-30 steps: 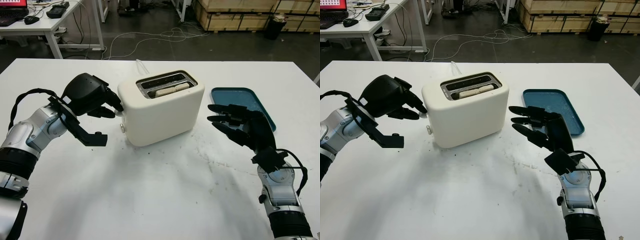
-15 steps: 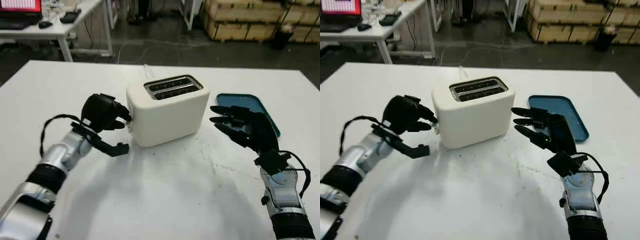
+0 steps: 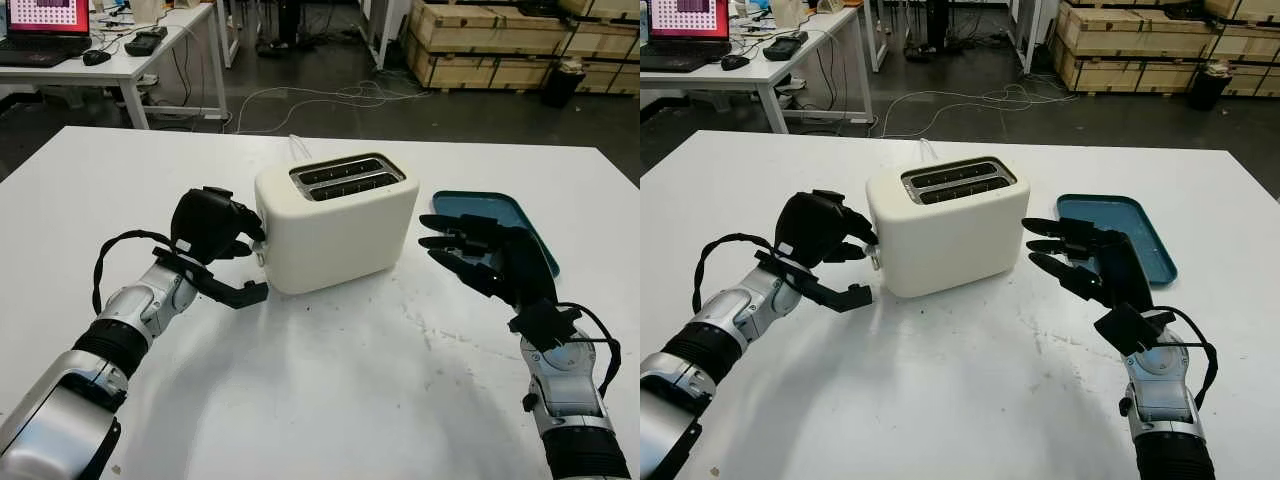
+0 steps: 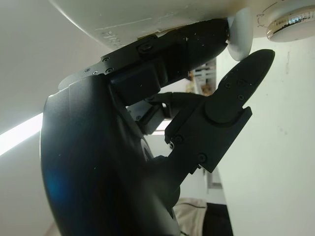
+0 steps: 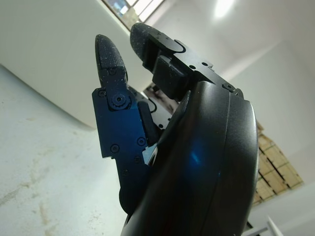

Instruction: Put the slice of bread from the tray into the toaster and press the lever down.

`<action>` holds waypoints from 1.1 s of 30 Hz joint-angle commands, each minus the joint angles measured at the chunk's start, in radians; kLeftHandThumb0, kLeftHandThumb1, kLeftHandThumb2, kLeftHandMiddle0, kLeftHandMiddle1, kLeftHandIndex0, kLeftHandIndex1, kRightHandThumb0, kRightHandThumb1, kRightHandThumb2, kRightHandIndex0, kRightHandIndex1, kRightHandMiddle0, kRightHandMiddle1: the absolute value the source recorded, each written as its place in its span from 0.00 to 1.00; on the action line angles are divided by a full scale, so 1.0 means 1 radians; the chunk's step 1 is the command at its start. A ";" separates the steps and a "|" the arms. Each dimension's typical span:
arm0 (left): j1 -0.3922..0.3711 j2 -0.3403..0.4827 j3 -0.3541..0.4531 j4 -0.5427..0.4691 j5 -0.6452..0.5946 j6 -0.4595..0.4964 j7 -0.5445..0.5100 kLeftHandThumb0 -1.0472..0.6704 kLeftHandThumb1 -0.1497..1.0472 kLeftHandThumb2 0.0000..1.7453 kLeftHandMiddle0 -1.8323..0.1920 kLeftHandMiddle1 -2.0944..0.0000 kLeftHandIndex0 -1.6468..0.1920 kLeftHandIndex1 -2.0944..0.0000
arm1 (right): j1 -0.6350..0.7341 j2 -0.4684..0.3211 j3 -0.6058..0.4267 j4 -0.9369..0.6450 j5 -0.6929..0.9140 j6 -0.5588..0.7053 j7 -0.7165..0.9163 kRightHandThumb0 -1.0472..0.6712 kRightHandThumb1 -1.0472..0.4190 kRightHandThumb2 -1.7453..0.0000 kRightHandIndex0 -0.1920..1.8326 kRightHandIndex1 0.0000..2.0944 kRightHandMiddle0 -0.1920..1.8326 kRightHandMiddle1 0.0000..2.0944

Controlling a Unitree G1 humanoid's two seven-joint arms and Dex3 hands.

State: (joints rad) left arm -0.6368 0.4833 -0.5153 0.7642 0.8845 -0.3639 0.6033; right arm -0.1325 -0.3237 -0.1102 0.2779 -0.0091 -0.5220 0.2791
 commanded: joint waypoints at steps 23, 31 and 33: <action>0.111 -0.061 -0.144 -0.272 -0.106 -0.133 -0.185 0.43 0.73 0.00 0.39 0.41 0.15 0.99 | -0.013 0.008 0.000 0.033 0.020 -0.045 -0.016 0.35 0.09 0.96 0.61 0.06 0.57 0.00; 0.240 -0.234 -0.166 -0.198 -0.308 0.013 -0.320 0.46 0.81 0.01 0.42 0.45 0.19 1.00 | -0.014 0.010 0.002 0.046 0.026 -0.038 -0.009 0.35 0.09 0.96 0.62 0.07 0.57 0.00; 0.242 -0.232 -0.171 -0.191 -0.315 0.010 -0.319 0.45 0.81 0.00 0.43 0.43 0.19 1.00 | -0.012 0.006 -0.001 0.046 0.024 -0.037 -0.010 0.35 0.09 0.97 0.62 0.06 0.57 0.00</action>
State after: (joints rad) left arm -0.4693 0.5010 -0.4860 0.5383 0.5279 -0.2708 0.4862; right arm -0.1330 -0.3212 -0.1100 0.3026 0.0099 -0.5552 0.2768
